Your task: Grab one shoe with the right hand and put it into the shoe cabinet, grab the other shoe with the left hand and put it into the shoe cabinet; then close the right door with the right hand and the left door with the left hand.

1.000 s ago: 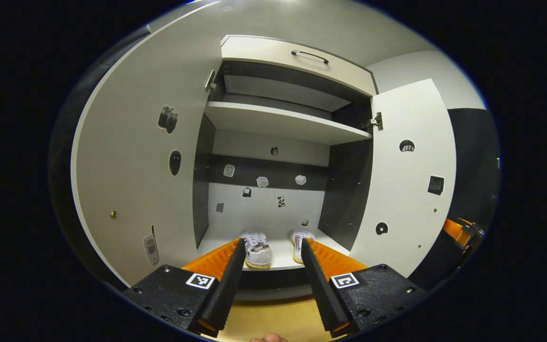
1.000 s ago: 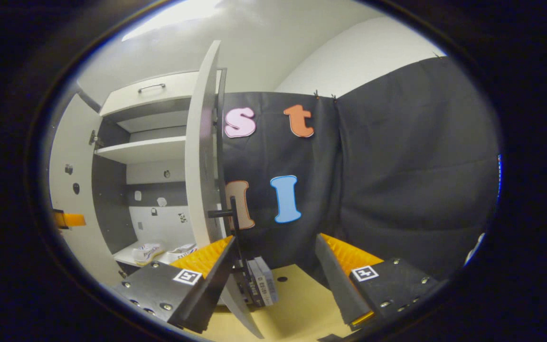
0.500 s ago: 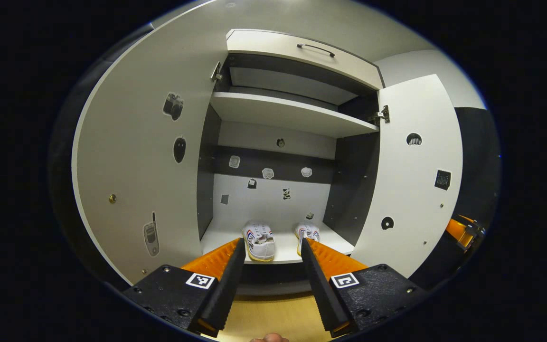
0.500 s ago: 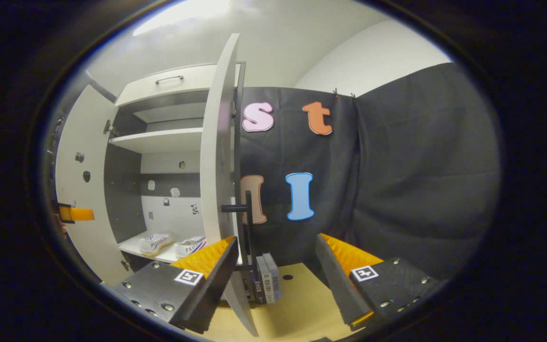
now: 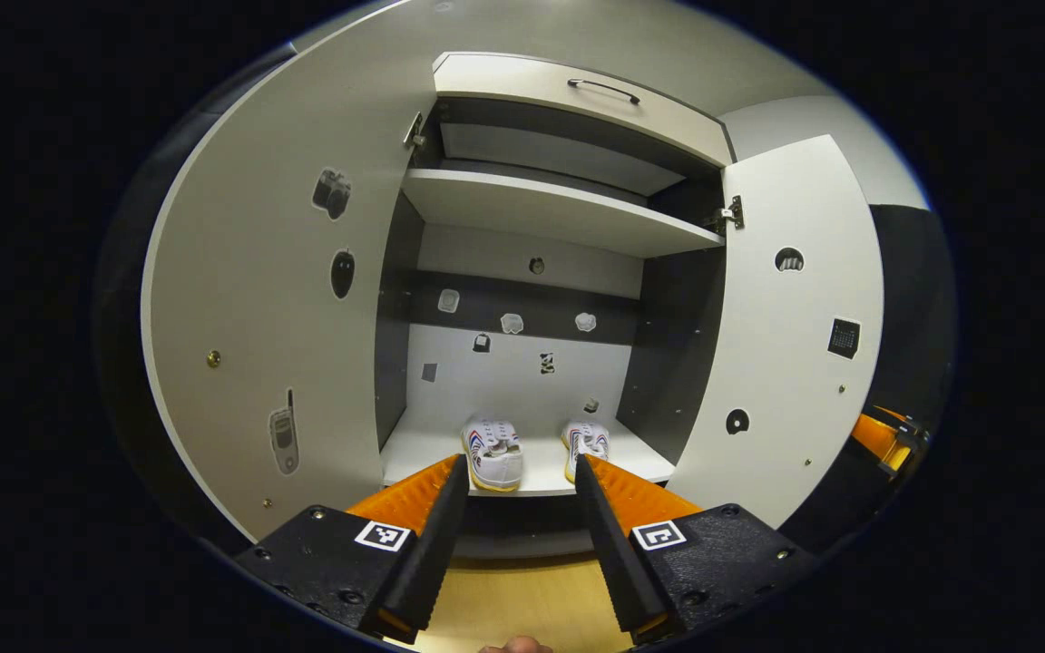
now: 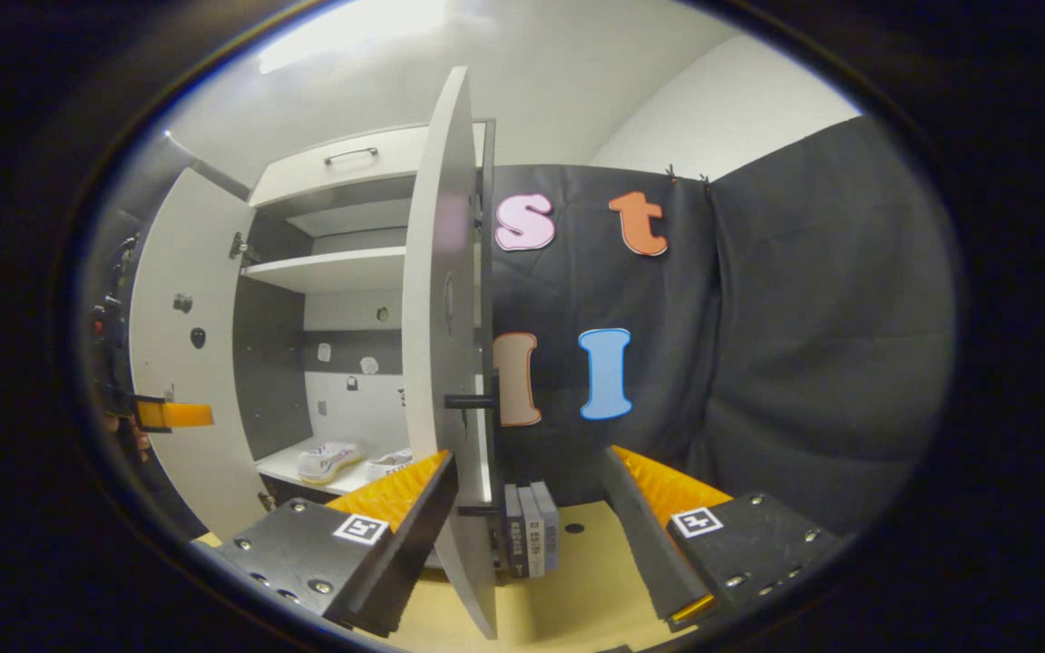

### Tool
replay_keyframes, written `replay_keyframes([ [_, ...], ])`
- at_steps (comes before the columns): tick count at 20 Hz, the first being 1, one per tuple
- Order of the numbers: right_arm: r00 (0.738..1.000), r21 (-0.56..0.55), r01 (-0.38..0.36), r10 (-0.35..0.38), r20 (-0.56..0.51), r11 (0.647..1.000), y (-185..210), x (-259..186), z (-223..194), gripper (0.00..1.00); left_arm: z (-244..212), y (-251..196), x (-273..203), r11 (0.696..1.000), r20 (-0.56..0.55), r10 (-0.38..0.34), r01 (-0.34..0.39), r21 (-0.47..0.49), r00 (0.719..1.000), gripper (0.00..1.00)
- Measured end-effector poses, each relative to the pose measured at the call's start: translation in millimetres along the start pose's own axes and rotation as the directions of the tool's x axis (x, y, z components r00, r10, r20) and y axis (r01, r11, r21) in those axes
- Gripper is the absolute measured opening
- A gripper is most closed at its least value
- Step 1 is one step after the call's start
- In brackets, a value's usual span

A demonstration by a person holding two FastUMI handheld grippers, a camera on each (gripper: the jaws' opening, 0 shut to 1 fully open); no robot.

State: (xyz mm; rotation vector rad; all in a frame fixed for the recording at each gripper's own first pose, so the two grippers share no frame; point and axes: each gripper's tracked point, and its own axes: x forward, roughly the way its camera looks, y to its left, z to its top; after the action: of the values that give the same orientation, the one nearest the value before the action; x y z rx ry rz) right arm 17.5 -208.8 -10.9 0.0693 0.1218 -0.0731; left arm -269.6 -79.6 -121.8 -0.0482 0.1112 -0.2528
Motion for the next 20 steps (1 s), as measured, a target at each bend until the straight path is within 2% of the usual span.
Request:
replay_keyframes([
  [1,1.000,-0.001,-0.009,0.009,-0.001,1.000,1.6,-0.7,0.6,0.92,1.4,0.3,-1.3,1.000,0.003,0.003,-0.003,-0.001,1.000,0.74],
  [2,1.000,-0.005,-0.019,0.019,-0.002,1.000,3.3,-1.2,1.5,0.98,2.8,0.8,-2.1,1.000,0.006,0.007,-0.007,-0.001,1.000,0.74],
  [5,0.998,-0.003,-0.065,0.065,-0.012,0.998,14.8,-1.4,1.2,0.98,5.6,2.4,-5.1,1.000,0.017,0.015,-0.015,0.001,1.000,0.74],
  [9,0.986,0.072,-0.161,0.164,-0.029,0.984,43.5,3.1,-3.7,1.00,4.5,3.9,-10.2,1.000,0.015,0.022,-0.022,0.004,1.000,0.74],
  [10,0.982,0.098,-0.181,0.184,-0.030,0.979,50.8,4.4,-4.5,0.97,4.4,4.7,-12.6,1.000,0.016,0.024,-0.024,0.003,1.000,0.74],
  [13,0.973,0.143,-0.222,0.229,-0.036,0.965,63.5,7.3,-11.4,0.97,0.2,9.4,-14.5,1.000,0.006,0.028,-0.028,-0.001,1.000,0.74],
  [20,0.953,0.131,-0.293,0.301,-0.048,0.947,101.6,23.8,-12.1,0.97,-2.3,14.8,-16.1,0.999,0.007,0.032,-0.032,-0.007,0.999,0.75],
])
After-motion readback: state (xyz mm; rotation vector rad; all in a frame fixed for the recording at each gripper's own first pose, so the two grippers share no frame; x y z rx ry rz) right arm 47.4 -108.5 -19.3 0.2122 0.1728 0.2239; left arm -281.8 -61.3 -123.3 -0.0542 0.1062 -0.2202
